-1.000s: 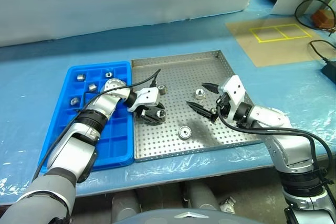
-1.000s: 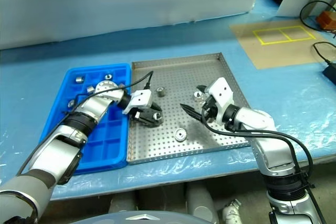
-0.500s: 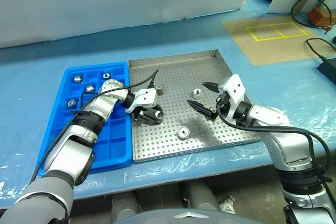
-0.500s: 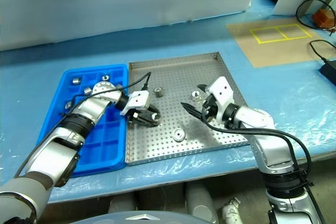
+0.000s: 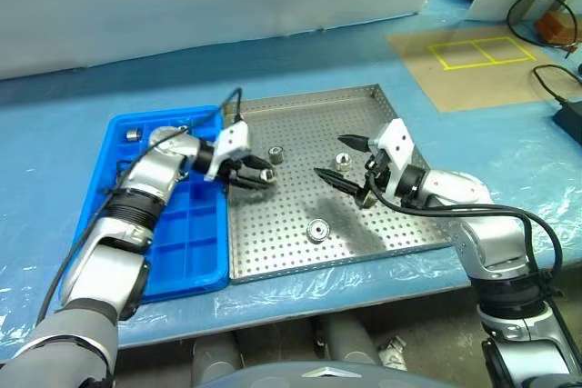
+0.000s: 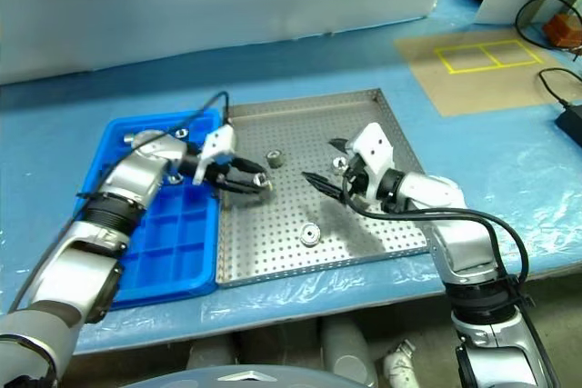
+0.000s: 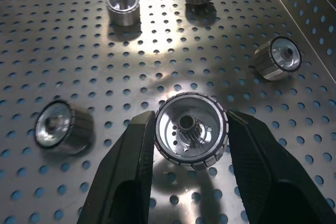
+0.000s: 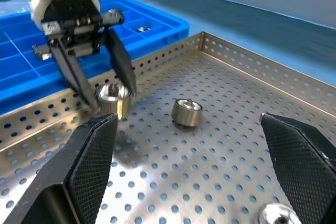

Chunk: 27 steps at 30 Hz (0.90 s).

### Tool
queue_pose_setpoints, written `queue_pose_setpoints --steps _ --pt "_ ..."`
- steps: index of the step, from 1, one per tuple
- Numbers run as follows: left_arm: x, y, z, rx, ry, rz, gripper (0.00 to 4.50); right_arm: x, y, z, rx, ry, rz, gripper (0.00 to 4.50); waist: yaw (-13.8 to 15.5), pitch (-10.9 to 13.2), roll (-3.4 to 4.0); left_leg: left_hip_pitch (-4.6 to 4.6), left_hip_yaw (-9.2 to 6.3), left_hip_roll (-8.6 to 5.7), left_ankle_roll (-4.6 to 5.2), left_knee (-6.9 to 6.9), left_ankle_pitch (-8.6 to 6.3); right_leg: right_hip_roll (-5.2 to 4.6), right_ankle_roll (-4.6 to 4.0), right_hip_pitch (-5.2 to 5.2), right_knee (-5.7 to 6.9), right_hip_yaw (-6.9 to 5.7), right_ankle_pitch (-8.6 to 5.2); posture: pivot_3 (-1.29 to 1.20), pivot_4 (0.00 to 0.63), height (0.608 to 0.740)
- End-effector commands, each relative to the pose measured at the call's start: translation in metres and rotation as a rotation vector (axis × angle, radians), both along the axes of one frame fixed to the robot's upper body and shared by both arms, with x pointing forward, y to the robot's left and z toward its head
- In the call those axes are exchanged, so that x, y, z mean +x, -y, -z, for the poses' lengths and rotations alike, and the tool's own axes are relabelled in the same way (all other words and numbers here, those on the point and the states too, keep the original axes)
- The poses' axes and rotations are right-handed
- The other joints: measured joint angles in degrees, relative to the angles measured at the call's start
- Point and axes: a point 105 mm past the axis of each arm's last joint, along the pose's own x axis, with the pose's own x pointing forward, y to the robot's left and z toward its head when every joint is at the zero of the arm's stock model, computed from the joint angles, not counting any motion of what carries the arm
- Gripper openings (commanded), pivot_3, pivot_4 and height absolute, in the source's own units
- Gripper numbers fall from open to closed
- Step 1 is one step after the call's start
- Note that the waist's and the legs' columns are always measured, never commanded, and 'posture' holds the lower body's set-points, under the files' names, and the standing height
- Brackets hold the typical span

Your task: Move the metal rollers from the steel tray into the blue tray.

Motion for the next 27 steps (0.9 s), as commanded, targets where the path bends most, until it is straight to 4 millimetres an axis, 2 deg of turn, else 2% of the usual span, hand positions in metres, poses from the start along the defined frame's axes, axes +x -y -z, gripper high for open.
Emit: queue_pose_setpoints --steps 1,8,11,14,16,20,25,27 --pt "0.0 -0.016 -0.014 0.004 0.055 -0.038 1.75 -0.001 -0.016 -0.017 0.027 0.052 -0.094 4.5 0.7 0.0 0.01 0.0 0.0 0.0 0.0 -0.02 0.0 -0.01 0.0 0.0 -0.01 -0.01 0.0 -0.18 0.15 0.74" --pt "-0.018 -0.055 -0.041 -0.024 0.104 -0.172 1.75 0.004 -0.048 -0.025 0.02 0.047 -0.309 4.5 3.0 0.1 -0.04 0.08 -0.03 0.08 -0.04 -0.09 0.02 -0.02 -0.05 -0.04 0.0 -0.14 -0.03 0.04 0.15 0.74" --pt "-0.034 -0.074 -0.056 -0.056 0.124 -0.264 1.75 0.007 -0.066 -0.025 0.017 0.045 -0.408 4.5 4.3 0.1 -0.08 0.04 -0.03 0.11 -0.1 -0.14 0.05 -0.09 -0.14 -0.11 0.1 -0.19 -0.08 0.16 0.15 0.74" --pt "-0.052 -0.1 -0.063 -0.072 0.136 -0.398 1.75 0.008 -0.086 -0.025 0.02 0.045 -0.503 4.5 5.4 0.1 -0.12 -0.02 -0.06 0.17 -0.2 -0.2 0.09 -0.14 -0.25 -0.37 0.25 -0.34 -0.16 0.26 0.15 0.74" --pt "-0.071 -0.116 -0.063 -0.082 0.131 -0.491 1.75 0.007 -0.099 -0.024 0.018 0.045 -0.574 4.5 6.0 0.1 -0.15 -0.22 -0.1 0.19 -0.25 -0.22 0.12 -0.14 -0.29 -0.61 0.31 -0.42 -0.18 0.31 0.15 0.74" --pt "-0.108 -0.131 -0.046 -0.061 0.087 -0.612 1.75 0.005 -0.115 -0.022 0.011 0.042 -0.672 4.5 8.4 0.2 -0.27 -0.74 -0.23 0.27 -0.23 -0.2 0.11 -0.17 -0.34 -0.88 0.24 -0.73 -0.2 0.43 0.15 0.74" --pt "-0.119 -0.145 -0.03 -0.093 0.091 -0.772 1.75 0.004 -0.125 -0.019 0.005 0.041 -0.732 4.5 12.2 0.2 -0.26 -0.98 -0.28 0.46 -0.14 -0.13 0.07 -0.4 -0.44 -0.83 0.27 -1.48 -0.26 0.49 0.15 0.74" --pt "-0.12 -0.136 -0.022 -0.114 0.091 -0.776 1.75 0.004 -0.128 -0.019 0.006 0.042 -0.747 4.5 13.4 0.2 -0.25 -1.03 -0.28 0.66 -0.11 -0.07 0.06 -0.43 -0.53 -0.74 0.29 -1.55 -0.32 0.5 0.15 0.74"
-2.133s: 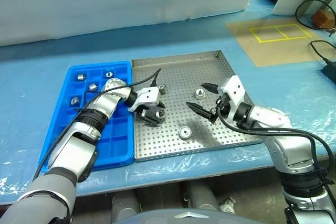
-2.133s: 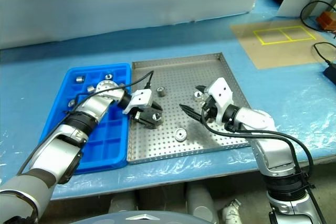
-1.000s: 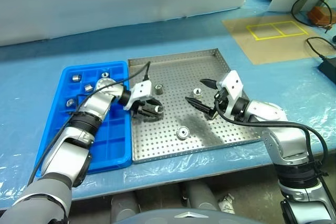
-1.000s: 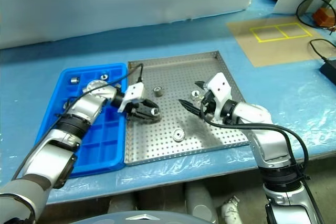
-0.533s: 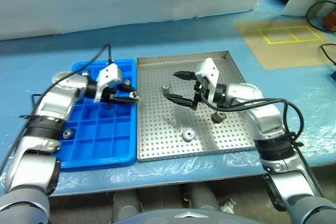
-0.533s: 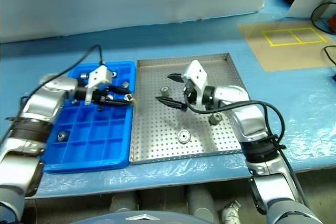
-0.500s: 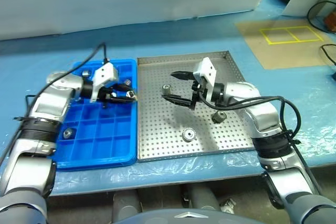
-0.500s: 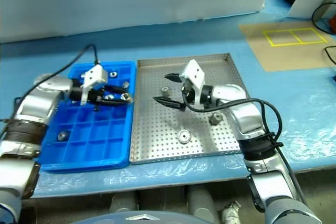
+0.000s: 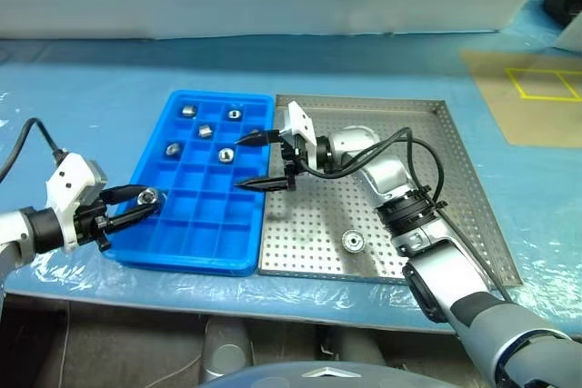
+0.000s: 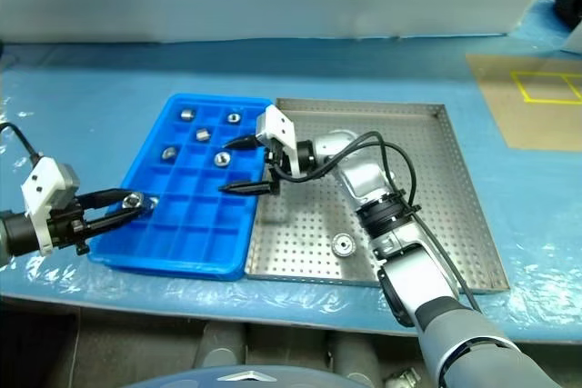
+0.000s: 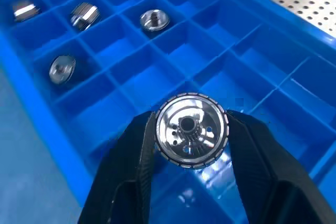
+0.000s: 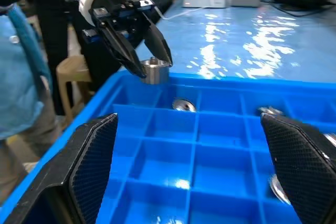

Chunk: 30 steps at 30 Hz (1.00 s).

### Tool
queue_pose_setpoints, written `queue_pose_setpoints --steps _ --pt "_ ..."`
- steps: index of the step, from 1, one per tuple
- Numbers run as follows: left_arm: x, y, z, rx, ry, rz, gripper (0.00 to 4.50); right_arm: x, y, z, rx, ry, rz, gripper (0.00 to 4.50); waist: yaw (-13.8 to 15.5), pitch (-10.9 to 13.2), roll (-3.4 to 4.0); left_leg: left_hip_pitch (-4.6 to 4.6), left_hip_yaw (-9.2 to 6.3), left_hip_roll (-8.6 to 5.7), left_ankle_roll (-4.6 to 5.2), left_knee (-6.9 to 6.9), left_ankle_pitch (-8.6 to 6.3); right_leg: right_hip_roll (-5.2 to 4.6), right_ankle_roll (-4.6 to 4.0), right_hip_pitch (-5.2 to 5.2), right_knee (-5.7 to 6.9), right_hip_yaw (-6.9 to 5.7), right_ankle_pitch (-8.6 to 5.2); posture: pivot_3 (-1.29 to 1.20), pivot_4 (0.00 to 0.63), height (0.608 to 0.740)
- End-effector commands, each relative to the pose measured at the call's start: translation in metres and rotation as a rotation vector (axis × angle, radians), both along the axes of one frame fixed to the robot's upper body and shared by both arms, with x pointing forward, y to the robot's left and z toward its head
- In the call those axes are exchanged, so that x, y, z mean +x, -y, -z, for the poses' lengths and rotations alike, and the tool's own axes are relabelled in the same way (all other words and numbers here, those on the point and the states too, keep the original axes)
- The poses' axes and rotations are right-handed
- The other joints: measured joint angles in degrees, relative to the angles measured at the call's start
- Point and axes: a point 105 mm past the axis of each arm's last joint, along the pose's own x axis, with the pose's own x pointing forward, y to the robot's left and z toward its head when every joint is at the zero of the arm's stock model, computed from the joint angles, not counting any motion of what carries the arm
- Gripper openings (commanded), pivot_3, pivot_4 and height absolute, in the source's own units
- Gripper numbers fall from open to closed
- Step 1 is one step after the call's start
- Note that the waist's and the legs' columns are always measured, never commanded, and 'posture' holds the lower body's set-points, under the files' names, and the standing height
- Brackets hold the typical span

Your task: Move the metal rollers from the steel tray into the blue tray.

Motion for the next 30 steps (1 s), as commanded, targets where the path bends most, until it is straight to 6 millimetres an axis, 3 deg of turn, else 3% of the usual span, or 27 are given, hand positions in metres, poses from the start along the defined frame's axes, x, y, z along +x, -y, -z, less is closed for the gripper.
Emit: queue_pose_setpoints --steps 1,5,15,25,30 --pt "-0.001 0.014 -0.006 -0.012 0.08 -0.006 1.75 -0.002 -0.005 -0.011 0.02 0.047 -0.044 4.5 1.1 0.0 0.0 0.0 0.01 0.08 -0.02 0.04 0.01 0.02 -0.01 0.03 0.01 -0.04 -0.01 0.5 0.15 0.74" --pt "0.009 0.034 0.003 -0.056 0.099 0.019 1.75 -0.001 -0.004 -0.011 0.015 0.05 -0.047 4.5 2.7 0.0 0.02 0.02 0.02 0.22 -0.12 0.08 0.07 -0.01 -0.02 0.12 0.13 -0.18 -0.01 0.5 0.15 0.74" --pt "0.061 0.04 0.007 -0.069 0.159 0.02 1.75 0.003 0.015 -0.008 0.014 0.052 0.051 4.5 1.9 0.0 -0.02 0.04 0.01 0.26 -0.58 0.15 0.56 0.09 -0.02 0.05 0.41 -0.15 0.0 0.35 0.15 0.74" --pt "0.082 0.048 0.023 -0.025 0.135 0.084 1.75 0.004 0.029 -0.004 0.014 0.047 0.141 4.5 0.0 0.0 -0.04 0.12 0.0 0.37 -0.7 0.2 0.63 0.29 -0.04 -0.01 0.67 -0.06 -0.01 0.27 0.15 0.74" --pt "0.086 0.042 0.028 0.015 0.133 0.078 1.75 0.003 0.03 -0.003 0.015 0.048 0.156 4.5 -0.9 0.0 -0.04 0.16 0.0 0.36 -0.78 0.22 0.69 0.28 -0.06 0.01 0.81 -0.06 -0.01 0.26 0.15 0.74"
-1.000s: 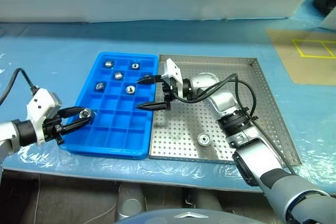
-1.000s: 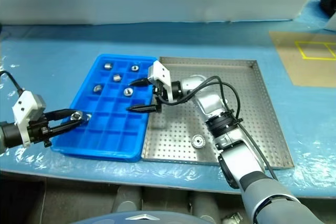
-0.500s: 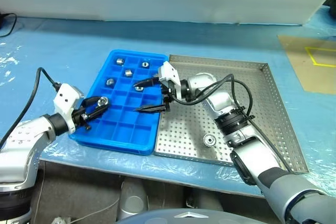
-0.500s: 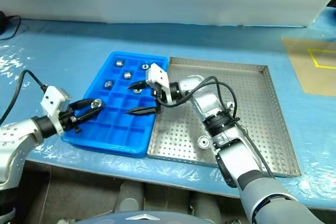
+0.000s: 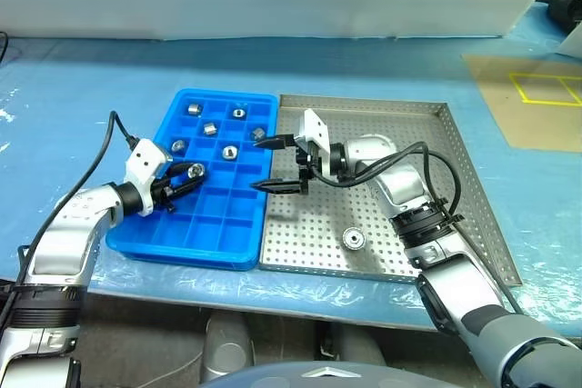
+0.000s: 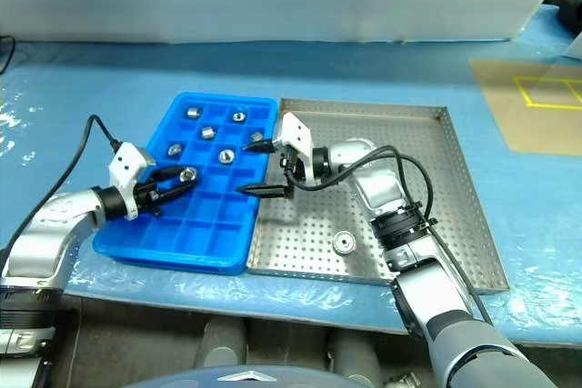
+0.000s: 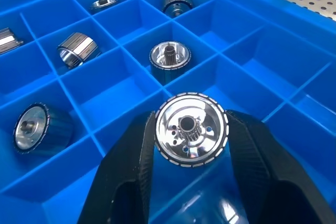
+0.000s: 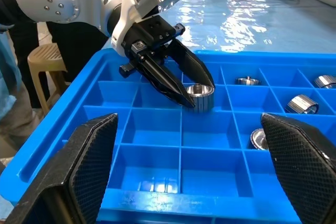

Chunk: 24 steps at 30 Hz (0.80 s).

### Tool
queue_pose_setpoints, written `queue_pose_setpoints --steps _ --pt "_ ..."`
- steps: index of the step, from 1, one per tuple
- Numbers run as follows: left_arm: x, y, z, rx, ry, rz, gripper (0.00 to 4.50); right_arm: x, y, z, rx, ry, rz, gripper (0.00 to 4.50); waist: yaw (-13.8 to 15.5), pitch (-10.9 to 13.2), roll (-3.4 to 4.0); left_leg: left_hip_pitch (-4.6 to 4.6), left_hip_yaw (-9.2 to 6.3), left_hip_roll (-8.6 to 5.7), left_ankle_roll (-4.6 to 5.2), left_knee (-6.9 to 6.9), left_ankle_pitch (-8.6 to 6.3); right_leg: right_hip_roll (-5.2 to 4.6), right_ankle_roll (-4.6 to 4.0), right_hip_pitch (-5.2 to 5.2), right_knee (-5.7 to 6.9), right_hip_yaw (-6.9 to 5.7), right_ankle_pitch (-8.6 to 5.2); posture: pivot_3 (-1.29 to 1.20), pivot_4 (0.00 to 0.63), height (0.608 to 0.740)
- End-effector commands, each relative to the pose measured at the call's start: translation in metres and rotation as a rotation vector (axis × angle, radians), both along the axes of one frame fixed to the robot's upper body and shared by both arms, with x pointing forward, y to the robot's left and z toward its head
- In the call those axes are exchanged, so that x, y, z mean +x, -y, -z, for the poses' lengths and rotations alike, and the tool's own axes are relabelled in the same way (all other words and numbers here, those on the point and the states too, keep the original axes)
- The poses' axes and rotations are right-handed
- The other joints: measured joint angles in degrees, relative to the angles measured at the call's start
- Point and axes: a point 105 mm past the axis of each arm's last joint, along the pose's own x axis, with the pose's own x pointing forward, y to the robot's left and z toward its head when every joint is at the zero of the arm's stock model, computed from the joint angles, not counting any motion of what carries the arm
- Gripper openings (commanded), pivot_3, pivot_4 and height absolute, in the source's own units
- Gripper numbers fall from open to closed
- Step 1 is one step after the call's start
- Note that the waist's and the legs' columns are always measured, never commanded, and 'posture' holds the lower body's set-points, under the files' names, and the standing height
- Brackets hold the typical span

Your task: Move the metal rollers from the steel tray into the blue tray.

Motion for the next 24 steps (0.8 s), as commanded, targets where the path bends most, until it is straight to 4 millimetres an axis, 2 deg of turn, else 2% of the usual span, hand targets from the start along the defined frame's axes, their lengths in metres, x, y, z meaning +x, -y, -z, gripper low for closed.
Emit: queue_pose_setpoints --steps 1,8,15,16,18,24 --pt "0.002 -0.006 -0.005 0.048 0.032 -0.001 1.75 -0.003 0.0 -0.014 0.036 0.045 -0.003 4.5 -0.1 0.0 0.0 0.0 0.0 -0.01 -0.01 0.01 0.0 0.0 0.0 0.0 0.02 0.01 0.0 0.26 0.15 0.74" --pt "0.01 -0.016 -0.006 0.072 0.058 -0.062 1.75 -0.002 0.0 -0.012 0.033 0.047 0.005 4.5 -0.2 0.0 0.0 0.05 0.0 0.0 -0.06 0.01 0.04 0.0 -0.02 0.0 0.1 0.01 -0.01 0.26 0.15 0.74" --pt "0.019 -0.022 -0.01 0.092 0.101 -0.116 4.04 0.0 0.001 -0.011 0.029 0.048 0.013 4.5 -0.1 0.0 0.0 0.02 -0.02 0.0 -0.05 0.03 0.04 0.0 -0.03 0.0 0.09 0.0 0.0 0.27 0.15 0.74" --pt "0.021 -0.019 -0.018 0.064 0.115 -0.106 4.34 0.0 0.002 -0.011 0.029 0.048 0.013 4.5 -0.1 0.0 0.0 0.02 -0.02 0.0 -0.05 0.03 0.04 0.0 -0.03 0.0 0.09 0.0 0.0 0.27 0.15 0.74" --pt "0.02 -0.011 -0.034 0.036 0.14 -0.06 4.34 0.0 0.002 -0.011 0.03 0.047 0.013 4.5 -0.1 0.0 0.0 0.01 -0.03 0.0 -0.05 0.04 0.04 0.0 -0.03 0.0 0.09 -0.01 0.0 0.26 0.15 0.74" --pt "0.013 0.016 -0.063 -0.001 0.159 0.096 4.34 0.003 0.007 -0.016 0.04 0.049 0.037 4.5 -0.2 0.0 0.0 0.01 -0.04 0.0 -0.06 0.06 0.04 -0.01 -0.04 0.0 0.1 -0.01 -0.01 0.22 0.15 0.74"
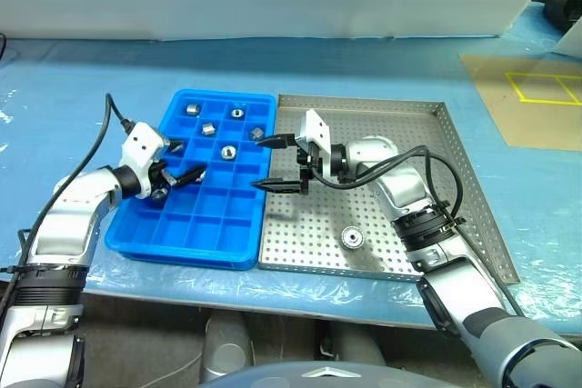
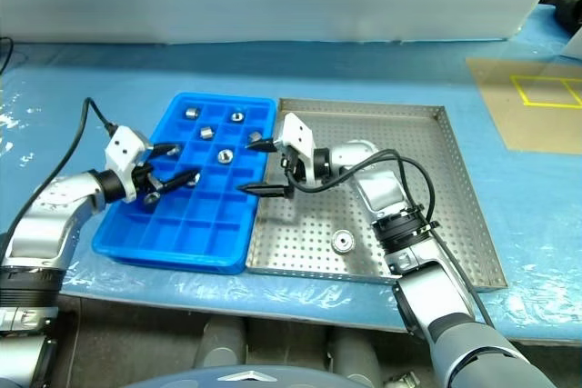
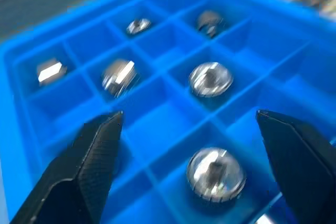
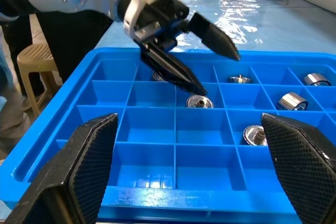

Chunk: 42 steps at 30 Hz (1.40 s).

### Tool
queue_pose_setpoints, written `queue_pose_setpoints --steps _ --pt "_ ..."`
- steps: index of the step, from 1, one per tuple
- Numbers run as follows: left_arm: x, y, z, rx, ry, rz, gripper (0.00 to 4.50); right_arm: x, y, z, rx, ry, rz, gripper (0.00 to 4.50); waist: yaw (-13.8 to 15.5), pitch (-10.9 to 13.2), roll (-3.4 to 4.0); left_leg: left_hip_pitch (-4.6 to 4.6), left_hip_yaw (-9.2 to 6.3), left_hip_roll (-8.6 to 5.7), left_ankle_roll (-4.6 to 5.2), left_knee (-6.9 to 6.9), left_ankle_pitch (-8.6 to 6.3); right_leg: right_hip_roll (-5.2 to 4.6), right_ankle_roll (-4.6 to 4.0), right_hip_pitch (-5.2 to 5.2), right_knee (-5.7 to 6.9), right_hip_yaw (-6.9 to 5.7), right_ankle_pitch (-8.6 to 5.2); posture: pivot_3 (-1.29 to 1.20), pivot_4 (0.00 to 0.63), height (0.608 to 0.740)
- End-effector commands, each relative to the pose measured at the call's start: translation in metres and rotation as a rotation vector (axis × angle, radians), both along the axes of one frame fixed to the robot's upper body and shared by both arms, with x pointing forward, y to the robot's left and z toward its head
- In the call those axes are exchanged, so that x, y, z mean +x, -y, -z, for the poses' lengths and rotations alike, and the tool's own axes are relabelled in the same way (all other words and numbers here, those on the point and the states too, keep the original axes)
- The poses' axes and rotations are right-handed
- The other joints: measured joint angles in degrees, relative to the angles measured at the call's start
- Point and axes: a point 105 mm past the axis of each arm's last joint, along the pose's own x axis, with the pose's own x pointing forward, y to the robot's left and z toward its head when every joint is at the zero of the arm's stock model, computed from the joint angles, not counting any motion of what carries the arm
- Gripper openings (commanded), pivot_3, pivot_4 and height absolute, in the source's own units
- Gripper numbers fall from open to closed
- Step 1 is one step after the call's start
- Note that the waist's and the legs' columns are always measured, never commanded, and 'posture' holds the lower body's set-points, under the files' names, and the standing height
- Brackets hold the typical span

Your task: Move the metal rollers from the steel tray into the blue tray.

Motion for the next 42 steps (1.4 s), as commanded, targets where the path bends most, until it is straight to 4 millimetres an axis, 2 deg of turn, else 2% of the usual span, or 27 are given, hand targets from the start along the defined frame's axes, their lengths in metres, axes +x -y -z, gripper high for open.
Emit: queue_pose_setpoints --steps 1,4,11,16,20,23,26,30,38,42 --pt "0.0 0.013 -0.029 -0.014 0.062 0.077 4.34 0.003 0.007 -0.017 0.042 0.042 0.023 4.5 0.0 0.0 0.0 0.01 0.0 0.0 0.0 0.0 0.0 0.0 0.0 0.0 0.01 0.0 0.0 0.21 0.15 0.74" --pt "0.006 0.029 -0.035 -0.013 0.047 0.165 4.34 0.009 0.018 -0.019 0.041 0.058 0.081 4.5 0.0 0.0 0.0 0.02 0.0 -0.01 -0.02 0.05 0.02 0.01 -0.01 0.01 0.06 0.01 0.0 0.18 0.15 0.74" --pt "0.011 0.076 -0.005 0.019 -0.067 0.382 4.34 0.014 0.05 -0.023 0.054 0.083 0.252 4.5 -1.2 0.0 0.03 0.03 0.04 -0.07 -0.02 0.1 0.03 0.06 0.01 0.04 0.07 0.07 0.02 0.03 0.15 0.74" --pt "0.041 0.105 -0.001 0.005 -0.035 0.393 4.34 0.006 0.073 -0.019 0.053 0.078 0.367 4.5 -2.7 0.0 0.04 0.01 0.03 -0.06 -0.01 0.17 0.04 0.11 0.08 0.08 0.08 0.14 0.07 -0.15 0.15 0.74" --pt "0.076 0.132 -0.011 -0.012 0.042 0.331 4.34 -0.002 0.087 -0.017 0.054 0.079 0.458 4.5 -4.6 0.0 0.03 -0.04 0.05 -0.12 0.01 0.26 0.05 0.14 0.22 0.26 -0.03 0.34 0.2 -0.23 0.15 0.74" --pt "0.084 0.153 -0.01 -0.025 0.034 0.351 4.34 -0.007 0.092 -0.016 0.057 0.074 0.495 4.5 -5.9 0.0 0.03 0.09 0.05 -0.23 0.03 0.26 0.05 0.16 0.3 0.44 -0.17 0.58 0.28 -0.28 0.15 0.74" --pt "0.086 0.17 0.001 -0.013 -0.003 0.361 4.34 -0.012 0.094 -0.014 0.06 0.068 0.523 4.5 -6.9 0.0 0.03 0.3 0.1 -0.35 0.09 0.23 0.01 0.18 0.39 0.64 -0.31 0.83 0.33 -0.31 0.15 0.74" --pt "0.088 0.174 0.018 0.028 -0.041 0.339 4.34 -0.016 0.097 -0.013 0.061 0.064 0.552 4.5 -8.0 0.0 0.03 0.54 0.18 -0.38 0.26 0.21 -0.09 0.2 0.49 0.92 -0.65 0.94 0.43 -0.35 0.15 0.74" --pt "0.1 0.151 0.035 0.063 -0.07 0.172 4.34 -0.019 0.099 -0.01 0.064 0.055 0.582 4.5 -8.0 0.0 0.03 0.66 0.24 -0.43 0.39 0.18 -0.17 0.18 0.51 1.06 -0.91 1.03 0.52 -0.37 0.15 0.74" --pt "0.098 0.154 0.046 0.104 -0.089 0.165 4.34 -0.016 0.096 -0.007 0.07 0.054 0.59 4.5 -8.2 0.0 0.03 0.82 0.31 -0.43 0.42 0.13 -0.18 0.22 0.51 1.12 -0.92 1.12 0.52 -0.36 0.15 0.74"
